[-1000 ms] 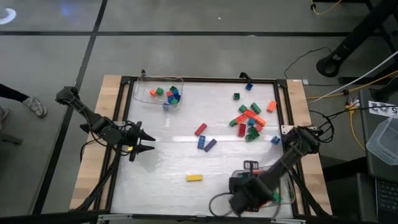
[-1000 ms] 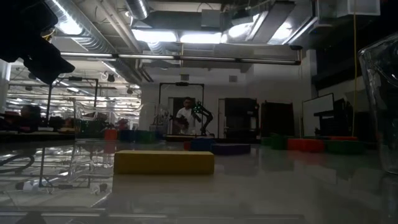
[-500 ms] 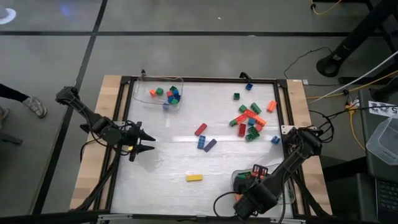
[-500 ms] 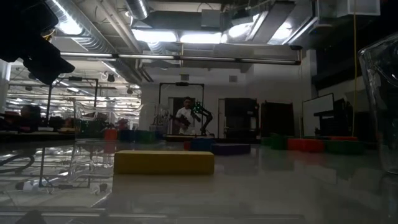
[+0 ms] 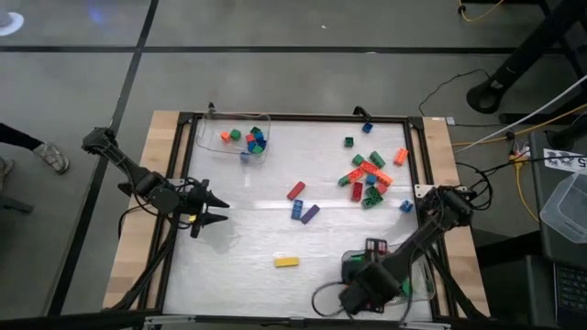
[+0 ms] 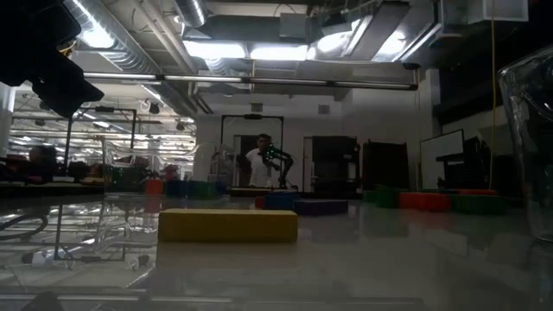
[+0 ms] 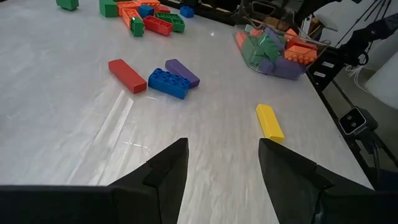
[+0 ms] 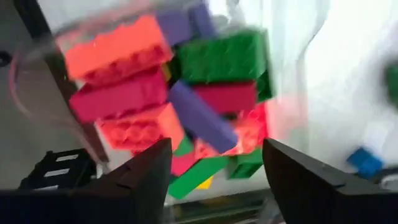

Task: Sort blocks by size
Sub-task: Put the square green game piece into the top transparent bin

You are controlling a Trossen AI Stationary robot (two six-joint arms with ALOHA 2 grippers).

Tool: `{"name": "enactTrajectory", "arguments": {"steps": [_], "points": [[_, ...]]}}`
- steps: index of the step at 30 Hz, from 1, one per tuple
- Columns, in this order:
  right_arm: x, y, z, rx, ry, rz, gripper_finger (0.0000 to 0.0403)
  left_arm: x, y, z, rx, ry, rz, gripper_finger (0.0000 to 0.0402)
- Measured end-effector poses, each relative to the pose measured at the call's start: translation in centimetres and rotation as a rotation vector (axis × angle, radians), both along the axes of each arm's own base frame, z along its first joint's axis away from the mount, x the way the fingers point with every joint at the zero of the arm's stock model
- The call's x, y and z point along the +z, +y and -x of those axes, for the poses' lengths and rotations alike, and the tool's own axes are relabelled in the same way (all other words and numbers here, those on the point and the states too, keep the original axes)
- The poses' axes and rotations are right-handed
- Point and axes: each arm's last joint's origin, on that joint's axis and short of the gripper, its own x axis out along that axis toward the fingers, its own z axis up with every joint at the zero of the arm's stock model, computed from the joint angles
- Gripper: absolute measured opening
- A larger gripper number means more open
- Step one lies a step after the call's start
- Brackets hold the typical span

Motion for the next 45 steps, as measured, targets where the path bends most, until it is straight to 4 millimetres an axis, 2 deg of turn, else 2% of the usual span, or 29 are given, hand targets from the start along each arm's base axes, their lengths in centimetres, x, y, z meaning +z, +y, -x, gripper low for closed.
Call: {"name": "enactTrajectory", "arguments": {"steps": [8, 14, 18, 22, 27, 30, 34, 40, 45], "points": [[1.6, -6.5, -3.7, 0.227, -0.134, 0.131, 0.0249, 0.0, 0.0, 0.0, 0.002, 0.001, 0.008, 0.0184], [1.5, -13.0, -6.5, 0.293, -0.110, 0.219, 0.0248, 0.0, 0.0, 0.0, 0.013, 0.004, 0.037, 0.0184], [-0.1, -18.1, -7.3, 0.238, -0.012, 0.231, 0.0248, -0.1, 0.0, 0.0, 0.014, 0.008, 0.034, 0.0184], [-2.7, -22.8, -7.2, 0.245, 0.102, 0.205, 0.0248, -0.1, 0.0, 0.0, 0.008, 0.008, 0.018, 0.0184], [-5.5, -27.1, -6.6, 0.294, 0.169, 0.145, 0.0248, -0.1, 0.0, 0.0, -0.004, 0.007, -0.014, 0.0184], [-6.6, -28.8, -6.3, 0.299, 0.170, 0.129, 0.0248, -0.1, 0.0, 0.0, -0.013, 0.006, -0.038, 0.0184], [-7.5, -30.0, -6.3, 0.326, 0.143, 0.109, 0.0248, -0.1, 0.0, 0.0, -0.023, 0.005, -0.066, 0.0184], [-8.2, -30.1, -6.8, 0.414, 0.076, 0.055, 0.0248, -0.1, 0.0, 0.0, -0.029, 0.004, -0.082, 0.0184], [-9.1, -30.1, -6.5, 0.427, 0.098, 0.048, 0.0248, -0.1, 0.0, 0.0, -0.029, 0.003, -0.082, 0.0184]]}}
